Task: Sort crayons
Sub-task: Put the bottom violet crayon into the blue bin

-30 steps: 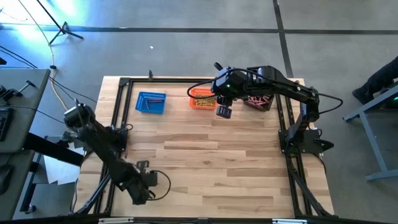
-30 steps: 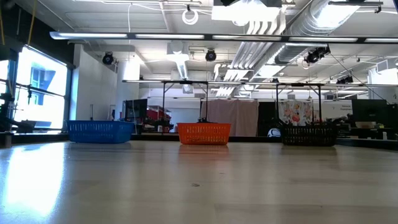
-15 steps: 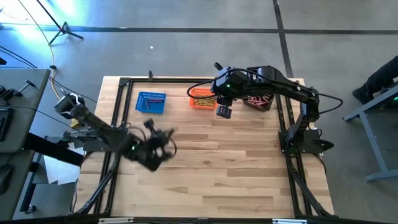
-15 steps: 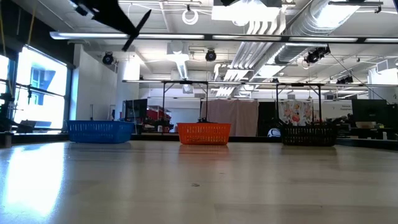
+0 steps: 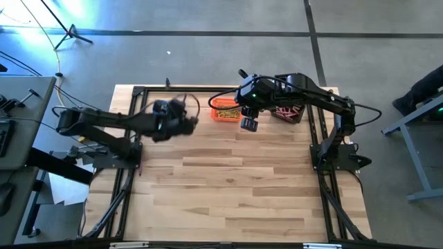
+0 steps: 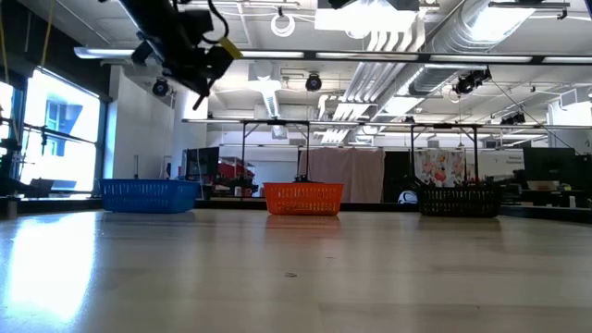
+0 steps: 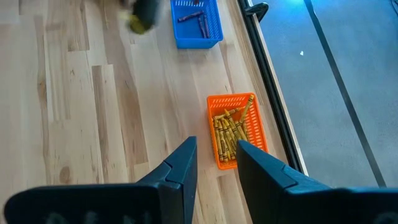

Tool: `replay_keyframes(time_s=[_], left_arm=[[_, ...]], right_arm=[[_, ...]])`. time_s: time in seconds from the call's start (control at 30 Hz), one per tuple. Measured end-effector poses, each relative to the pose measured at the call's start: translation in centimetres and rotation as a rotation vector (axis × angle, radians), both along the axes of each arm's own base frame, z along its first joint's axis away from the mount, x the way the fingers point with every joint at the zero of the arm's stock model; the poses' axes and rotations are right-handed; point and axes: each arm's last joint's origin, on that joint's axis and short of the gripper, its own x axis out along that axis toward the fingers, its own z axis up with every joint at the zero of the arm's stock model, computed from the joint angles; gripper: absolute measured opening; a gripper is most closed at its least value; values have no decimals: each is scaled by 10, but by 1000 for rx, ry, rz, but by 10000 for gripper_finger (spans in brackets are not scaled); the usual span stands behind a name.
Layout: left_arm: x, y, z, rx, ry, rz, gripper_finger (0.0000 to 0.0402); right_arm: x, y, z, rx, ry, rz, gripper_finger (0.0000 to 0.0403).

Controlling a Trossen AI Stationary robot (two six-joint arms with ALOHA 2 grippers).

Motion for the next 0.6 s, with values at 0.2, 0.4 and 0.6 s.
replay_keyframes(time_s=[0.2, 0.4, 0.6], left_arm=[[-10, 50, -7, -162, -2, 132, 1], [-32, 86, -16, -270, 126, 248, 1], [-46, 109, -27, -412, 206, 296, 6]], right_arm=[[0, 0, 0, 0, 0, 0, 99], [0, 0, 0, 0, 0, 0, 99], [0, 0, 0, 0, 0, 0, 99]])
